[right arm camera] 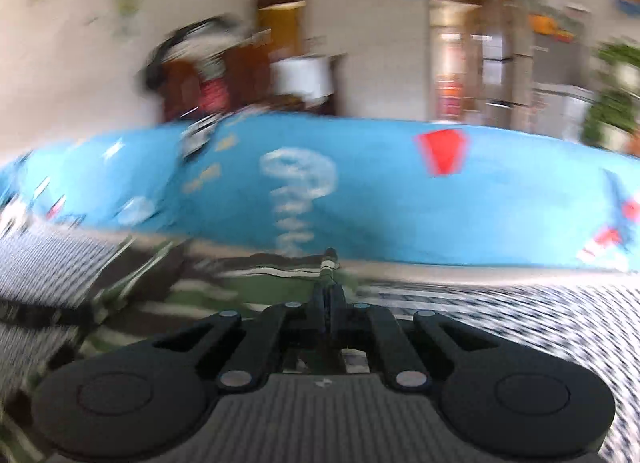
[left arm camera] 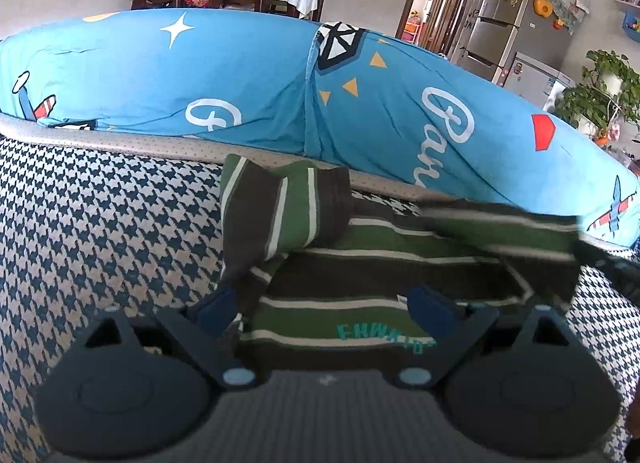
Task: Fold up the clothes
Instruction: 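Release the hem and smooth the folded shirt with the right gripper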
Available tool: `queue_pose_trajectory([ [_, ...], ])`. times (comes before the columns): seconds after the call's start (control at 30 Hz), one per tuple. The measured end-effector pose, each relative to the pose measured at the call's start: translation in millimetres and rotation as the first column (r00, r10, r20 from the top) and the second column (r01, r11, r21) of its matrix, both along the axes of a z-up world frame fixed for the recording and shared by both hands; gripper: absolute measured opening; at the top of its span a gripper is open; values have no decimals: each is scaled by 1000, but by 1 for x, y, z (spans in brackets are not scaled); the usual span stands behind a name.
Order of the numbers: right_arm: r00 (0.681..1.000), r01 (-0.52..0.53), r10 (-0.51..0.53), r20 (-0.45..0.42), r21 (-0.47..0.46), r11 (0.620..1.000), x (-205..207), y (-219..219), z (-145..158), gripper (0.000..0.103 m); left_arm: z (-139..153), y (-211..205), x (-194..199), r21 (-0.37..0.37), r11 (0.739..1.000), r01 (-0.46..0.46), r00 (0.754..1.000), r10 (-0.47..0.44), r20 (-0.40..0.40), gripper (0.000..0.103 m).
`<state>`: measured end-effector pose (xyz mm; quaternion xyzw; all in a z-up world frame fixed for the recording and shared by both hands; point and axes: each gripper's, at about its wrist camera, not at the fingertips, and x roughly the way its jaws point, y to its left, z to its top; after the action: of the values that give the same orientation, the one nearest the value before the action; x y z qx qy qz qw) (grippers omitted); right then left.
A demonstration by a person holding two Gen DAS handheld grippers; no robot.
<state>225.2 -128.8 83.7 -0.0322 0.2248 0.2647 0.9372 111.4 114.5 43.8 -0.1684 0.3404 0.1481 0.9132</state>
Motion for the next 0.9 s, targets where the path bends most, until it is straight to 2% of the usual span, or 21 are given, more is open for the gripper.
queue_pose_trajectory([
  [0.03,995,98,-97,-26,33,995,4,-15,1,5,0,0,0,2,1000,0,1000,0,0,95],
  [0.07,976,204,-197,-91,73,976,10,-32,-2,5,0,0,0,4,1000,-1,1000,1,0,95],
  [0.13,891,417,-377,-255,128,900,23,-66,-12,5,0,-1,0,8,1000,-3,1000,3,0,95],
  [0.17,847,487,-434,-307,124,864,26,-78,-17,5,0,-1,0,9,1000,-5,1000,5,-2,95],
  [0.23,785,573,-511,-350,96,814,27,-95,-23,6,-1,0,1,11,1000,-10,1000,10,-6,96],
  [0.33,793,579,-528,-303,106,808,19,-102,-13,9,-1,3,2,15,1000,-25,1000,25,-11,97],
  [0.47,835,524,-480,-270,121,843,10,-95,-4,9,-2,11,3,29,998,-49,999,50,-10,99],
  [0.53,848,495,-444,-290,133,859,9,-91,-4,9,-2,17,5,33,998,-60,998,60,-6,99],
  [0.7,868,435,-364,-338,163,885,-1,-76,-10,19,-5,33,10,61,995,-83,997,82,11,100],
  [0.9,887,334,-249,-388,169,927,-11,-43,-22,25,-22,33,19,120,993,2,1000,-5,25,100],
])
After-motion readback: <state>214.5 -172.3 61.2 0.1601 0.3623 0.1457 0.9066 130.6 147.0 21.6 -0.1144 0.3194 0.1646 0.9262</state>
